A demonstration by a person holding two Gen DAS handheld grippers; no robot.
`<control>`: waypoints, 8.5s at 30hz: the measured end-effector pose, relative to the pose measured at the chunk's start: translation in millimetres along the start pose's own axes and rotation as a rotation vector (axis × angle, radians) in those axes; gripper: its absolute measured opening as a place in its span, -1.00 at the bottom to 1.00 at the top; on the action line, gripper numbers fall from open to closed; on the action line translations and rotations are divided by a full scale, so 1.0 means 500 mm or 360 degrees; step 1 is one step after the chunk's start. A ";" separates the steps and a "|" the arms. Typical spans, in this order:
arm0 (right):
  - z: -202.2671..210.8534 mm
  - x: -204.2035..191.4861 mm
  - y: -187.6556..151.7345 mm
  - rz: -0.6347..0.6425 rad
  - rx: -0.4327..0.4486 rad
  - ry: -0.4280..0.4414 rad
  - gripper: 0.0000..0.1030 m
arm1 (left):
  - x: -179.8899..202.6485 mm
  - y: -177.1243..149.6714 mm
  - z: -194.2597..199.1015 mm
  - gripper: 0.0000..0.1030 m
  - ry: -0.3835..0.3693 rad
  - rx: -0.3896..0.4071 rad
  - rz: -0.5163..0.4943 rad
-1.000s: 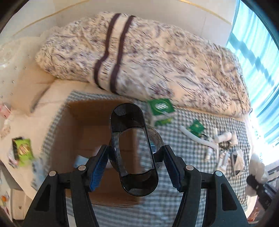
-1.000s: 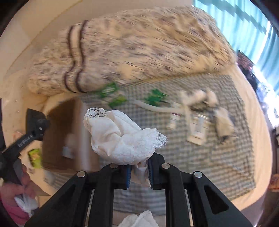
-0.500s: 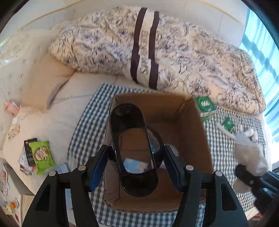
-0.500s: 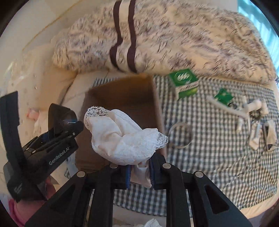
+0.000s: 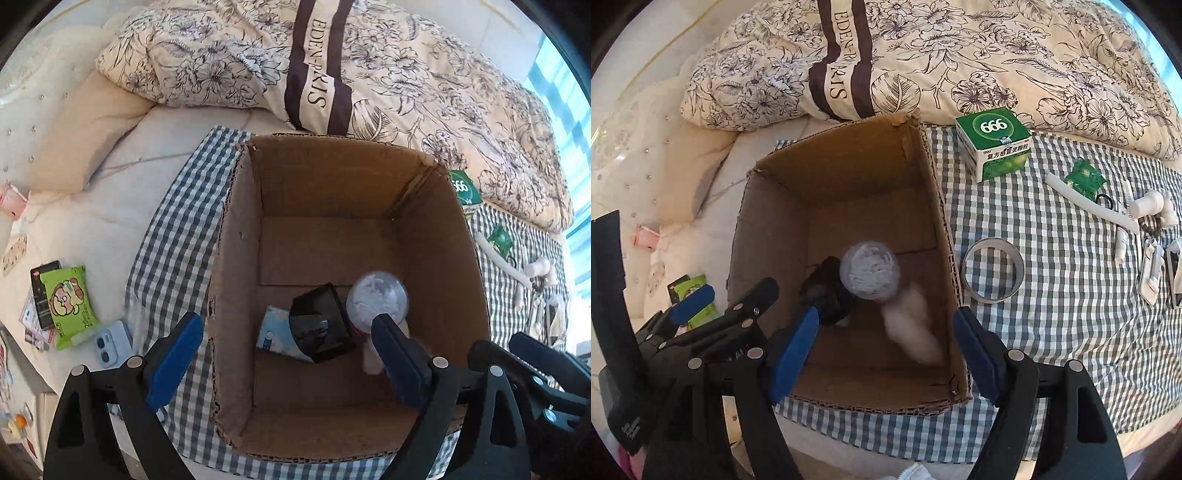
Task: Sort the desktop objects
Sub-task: 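Carry the cloth and cup over the box and release both inside, then move both tools back over the remaining items on the cloth, then grasp the floral wet-wipe pack with the right tool while the left tool grasps the green medicine box, then carry the wipe pack and green medicine box over the box and release both, then move both tools toward the pink coaster and the white tape roll, then grasp the pink rose coaster with the right tool while the left tool grips the tape roll rim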
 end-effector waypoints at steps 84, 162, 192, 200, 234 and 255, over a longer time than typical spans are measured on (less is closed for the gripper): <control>-0.090 1.122 0.012 -0.0221 -0.0206 -0.0614 0.82 | 0.553 0.157 -0.524 1.00 0.0169 -0.0157 -0.0042; 0.116 0.099 -0.147 0.0334 0.0041 0.0285 0.52 | 0.090 0.060 0.009 1.00 -0.0042 -0.0007 -0.0411; 0.321 0.785 0.099 0.0261 0.0231 -0.0019 0.53 | 0.623 -0.047 0.128 1.00 -0.0097 0.0138 -0.0311; 0.250 0.835 0.105 0.0237 0.0177 -0.0057 0.52 | 0.616 -0.069 0.085 1.00 0.0029 0.0111 -0.0379; -0.118 1.054 0.117 0.0178 -0.0129 -0.0391 0.52 | 0.592 -0.119 -0.242 1.00 0.0372 0.0196 -0.0500; -0.139 1.039 0.089 0.0304 -0.0162 -0.0434 0.65 | 0.507 -0.114 -0.328 0.38 0.0400 0.0048 -0.0351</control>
Point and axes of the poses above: each gripper's, at about its wrist camera, not at the fingertips, and z roughly against the way its jaws point, x to its right, y to its top, the point moved 4 cm from there along -z, roughly the way its jaws point, and after that the axes turned 12 degrees about x, right-handed, at the moved point
